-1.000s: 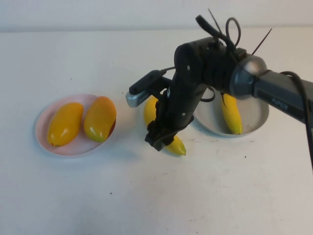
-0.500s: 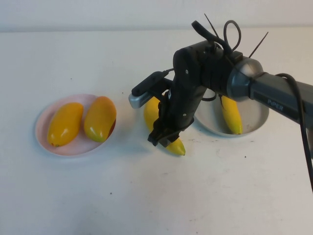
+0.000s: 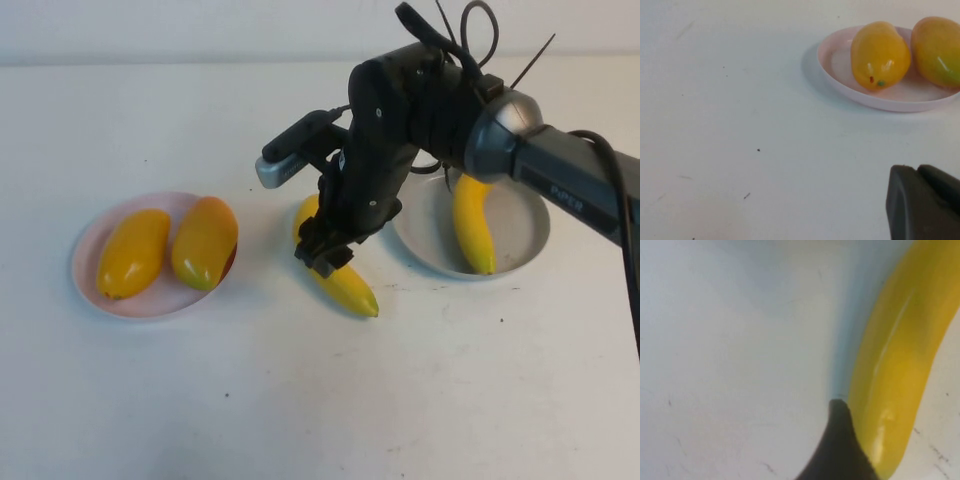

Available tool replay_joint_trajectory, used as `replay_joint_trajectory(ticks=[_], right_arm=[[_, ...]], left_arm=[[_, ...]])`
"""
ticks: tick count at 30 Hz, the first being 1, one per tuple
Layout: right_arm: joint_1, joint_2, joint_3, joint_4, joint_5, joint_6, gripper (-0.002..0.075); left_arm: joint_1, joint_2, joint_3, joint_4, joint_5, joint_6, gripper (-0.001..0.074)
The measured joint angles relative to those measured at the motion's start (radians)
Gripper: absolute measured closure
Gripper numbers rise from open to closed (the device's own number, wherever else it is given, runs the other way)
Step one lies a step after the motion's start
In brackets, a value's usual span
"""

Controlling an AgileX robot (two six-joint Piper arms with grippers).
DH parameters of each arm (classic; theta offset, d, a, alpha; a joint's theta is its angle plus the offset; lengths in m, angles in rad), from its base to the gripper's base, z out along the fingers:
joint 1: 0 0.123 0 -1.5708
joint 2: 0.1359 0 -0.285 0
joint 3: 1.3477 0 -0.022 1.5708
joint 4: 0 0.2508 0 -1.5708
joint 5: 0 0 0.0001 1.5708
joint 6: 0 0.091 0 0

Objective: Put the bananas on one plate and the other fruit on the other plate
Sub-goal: Put another type of fruit in the right plate

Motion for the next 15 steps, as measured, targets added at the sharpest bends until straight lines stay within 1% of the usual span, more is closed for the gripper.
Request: replay_joint_trajectory(ticks=[15], right_arm=[[0.000,0.098,-0.002,0.001,-0.028,0.000,0.0267]], left_arm=[[0.000,0.000,0.000,0.000,0.000,0.000,0.0738]])
